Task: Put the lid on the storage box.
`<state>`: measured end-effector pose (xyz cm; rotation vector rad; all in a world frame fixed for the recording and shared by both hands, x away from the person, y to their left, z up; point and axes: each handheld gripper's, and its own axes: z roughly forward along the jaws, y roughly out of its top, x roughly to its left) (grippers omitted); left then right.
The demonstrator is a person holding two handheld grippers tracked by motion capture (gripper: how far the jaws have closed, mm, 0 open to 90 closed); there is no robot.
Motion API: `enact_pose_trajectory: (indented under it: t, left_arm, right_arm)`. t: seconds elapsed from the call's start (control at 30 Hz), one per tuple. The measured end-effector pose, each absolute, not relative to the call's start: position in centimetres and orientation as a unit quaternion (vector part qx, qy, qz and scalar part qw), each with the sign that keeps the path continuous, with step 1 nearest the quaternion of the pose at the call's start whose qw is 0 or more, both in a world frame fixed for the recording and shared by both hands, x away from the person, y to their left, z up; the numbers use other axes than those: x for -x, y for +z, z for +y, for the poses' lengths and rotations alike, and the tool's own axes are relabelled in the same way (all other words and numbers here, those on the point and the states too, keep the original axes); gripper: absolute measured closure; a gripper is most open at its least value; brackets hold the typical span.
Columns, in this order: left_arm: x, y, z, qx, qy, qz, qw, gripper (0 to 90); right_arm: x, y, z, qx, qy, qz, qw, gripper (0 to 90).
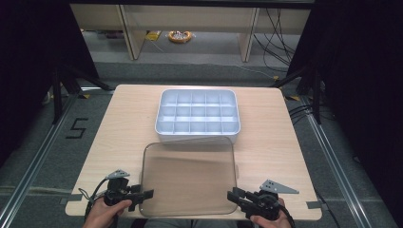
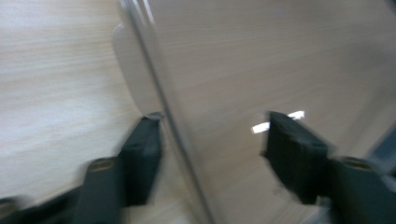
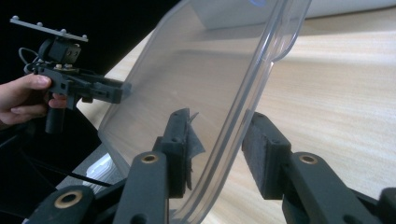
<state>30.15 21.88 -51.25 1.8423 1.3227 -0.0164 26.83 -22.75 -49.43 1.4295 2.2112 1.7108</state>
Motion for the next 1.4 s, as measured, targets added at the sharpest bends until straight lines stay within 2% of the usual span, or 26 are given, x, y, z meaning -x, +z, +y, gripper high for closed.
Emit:
enact_pose_trajectory:
  t: [0.07,0.13,0.3,0.57,0.6,0.63,0.7,0.83,1.33,1.4]
  left_arm:
    - [-30.1,-51.2,22.0,-0.734,-0.002,0.527,0.428,44.7]
    - [-30.1,-51.1,22.2,-0.727,0.006,0.527,0.439,49.4]
    - [-29.8,-50.4,22.0,-0.733,0.036,0.512,0.447,55.5]
    - [-29.5,-49.6,21.6,-0.756,0.07,0.485,0.434,57.8]
    - [-29.6,-49.6,21.3,-0.745,0.071,0.492,0.445,58.5]
    - [-29.6,-49.5,21.3,-0.745,0.072,0.492,0.446,59.3]
    - [-29.7,-49.2,21.4,-0.745,0.079,0.489,0.447,60.1]
    - [-30.2,-48.7,21.4,-0.74,0.084,0.488,0.456,60.5]
    - [-34.9,-46.3,20.0,-0.742,0.102,0.48,0.457,60.2]
    - [-35.6,-45.9,19.7,-0.732,0.102,0.487,0.466,60.2]
  right_arm:
    - [-26.9,-49.6,-22.9,-0.456,0.545,0.704,0.003,64.0]
    - [-26.7,-49.5,-22.8,-0.485,0.531,0.695,-0.019,64.1]
    - [-27.1,-50.0,-23.0,-0.489,0.518,0.702,-0.002,65.1]
    - [-27.3,-50.2,-23.0,-0.512,0.5,0.698,0.008,65.0]
    - [-27.2,-50.0,-22.9,-0.519,0.498,0.695,0.003,65.0]
    - [-27.4,-50.0,-23.1,-0.507,0.498,0.703,0.021,65.0]
    - [-27.7,-50.0,-23.0,-0.506,0.496,0.705,0.027,65.0]
    - [-28.1,-49.4,-22.8,-0.513,0.499,0.698,0.02,65.0]
    - [-32.7,-46.2,-23.6,-0.504,0.516,0.688,0.077,63.7]
    - [-33.5,-45.7,-23.6,-0.505,0.513,0.689,0.085,63.2]
